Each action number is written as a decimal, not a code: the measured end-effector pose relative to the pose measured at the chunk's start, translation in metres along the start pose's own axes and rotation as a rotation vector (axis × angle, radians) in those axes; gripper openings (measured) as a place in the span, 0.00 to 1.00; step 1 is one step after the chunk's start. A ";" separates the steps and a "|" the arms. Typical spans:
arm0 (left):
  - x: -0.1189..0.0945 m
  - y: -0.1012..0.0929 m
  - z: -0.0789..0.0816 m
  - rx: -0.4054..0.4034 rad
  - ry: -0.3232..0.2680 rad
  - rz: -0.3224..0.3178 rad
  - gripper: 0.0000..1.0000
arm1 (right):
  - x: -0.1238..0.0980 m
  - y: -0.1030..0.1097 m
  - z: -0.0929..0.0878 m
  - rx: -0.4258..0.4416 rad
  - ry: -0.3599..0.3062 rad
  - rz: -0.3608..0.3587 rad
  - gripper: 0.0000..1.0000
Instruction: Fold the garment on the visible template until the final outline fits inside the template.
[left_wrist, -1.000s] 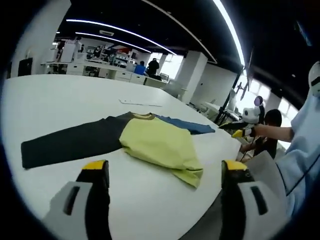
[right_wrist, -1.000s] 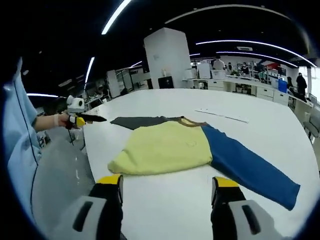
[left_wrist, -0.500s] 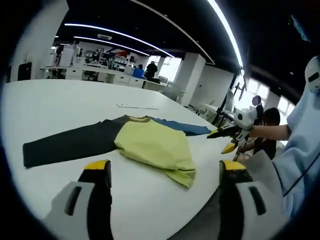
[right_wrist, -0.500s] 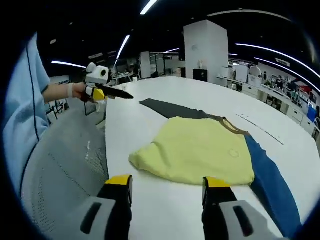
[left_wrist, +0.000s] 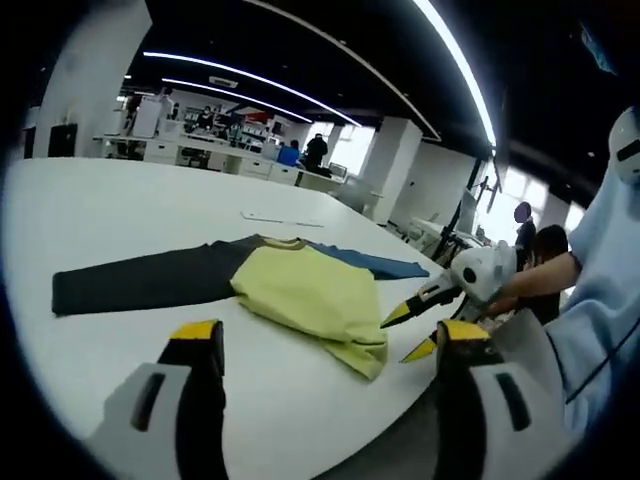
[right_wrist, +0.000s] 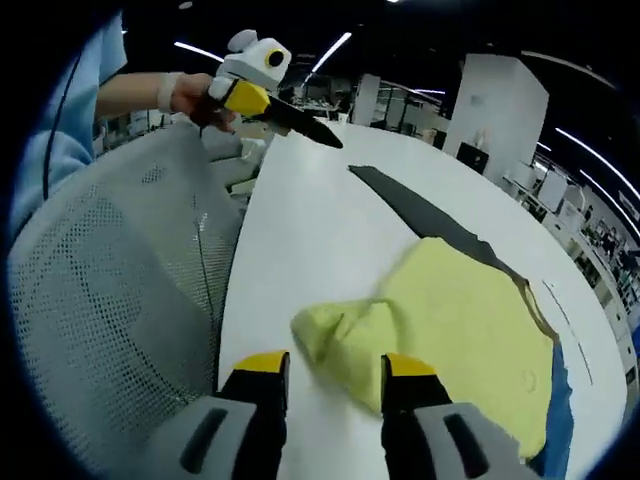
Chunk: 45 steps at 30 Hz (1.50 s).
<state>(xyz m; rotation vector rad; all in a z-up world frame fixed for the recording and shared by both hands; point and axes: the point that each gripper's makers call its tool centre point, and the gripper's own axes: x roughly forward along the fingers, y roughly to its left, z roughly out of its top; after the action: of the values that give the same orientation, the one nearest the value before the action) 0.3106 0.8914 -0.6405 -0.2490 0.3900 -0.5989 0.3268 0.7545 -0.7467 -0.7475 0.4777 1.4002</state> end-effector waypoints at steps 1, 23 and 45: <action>0.000 -0.001 -0.001 0.007 0.005 0.001 0.84 | 0.002 -0.002 -0.002 -0.020 0.014 -0.011 0.27; 0.002 0.002 0.000 -0.008 -0.019 0.015 0.76 | -0.039 -0.094 0.044 -0.062 0.023 -0.113 0.00; 0.006 0.016 0.000 -0.036 -0.017 0.036 0.72 | -0.023 -0.267 0.026 0.101 0.100 -0.395 0.00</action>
<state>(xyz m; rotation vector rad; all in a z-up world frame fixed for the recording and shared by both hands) 0.3234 0.9006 -0.6478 -0.2813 0.3884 -0.5541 0.5826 0.7557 -0.6633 -0.7833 0.4463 0.9678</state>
